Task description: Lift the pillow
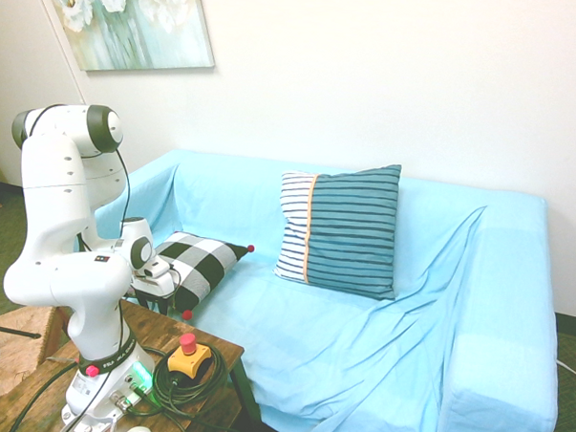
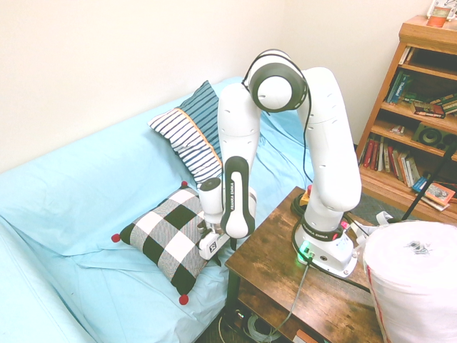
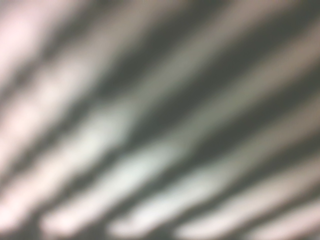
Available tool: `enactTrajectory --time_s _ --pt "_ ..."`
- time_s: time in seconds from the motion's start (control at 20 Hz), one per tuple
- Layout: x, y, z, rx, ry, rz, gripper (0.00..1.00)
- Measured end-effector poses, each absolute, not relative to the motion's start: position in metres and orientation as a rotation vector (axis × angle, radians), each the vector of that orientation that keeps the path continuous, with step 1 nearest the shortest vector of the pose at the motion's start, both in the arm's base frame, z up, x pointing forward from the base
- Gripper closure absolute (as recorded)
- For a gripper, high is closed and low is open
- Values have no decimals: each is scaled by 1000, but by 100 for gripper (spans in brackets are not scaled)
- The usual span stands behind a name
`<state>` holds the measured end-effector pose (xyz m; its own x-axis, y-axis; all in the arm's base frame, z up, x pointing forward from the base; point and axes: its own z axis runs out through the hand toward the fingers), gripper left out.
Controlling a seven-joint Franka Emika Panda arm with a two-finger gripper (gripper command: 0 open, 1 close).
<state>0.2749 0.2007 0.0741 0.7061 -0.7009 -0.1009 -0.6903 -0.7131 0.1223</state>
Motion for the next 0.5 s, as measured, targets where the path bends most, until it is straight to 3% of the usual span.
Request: enactTrajectory --time_s 0.5 --pt "339 199 119 2879 -1178 -6 0"
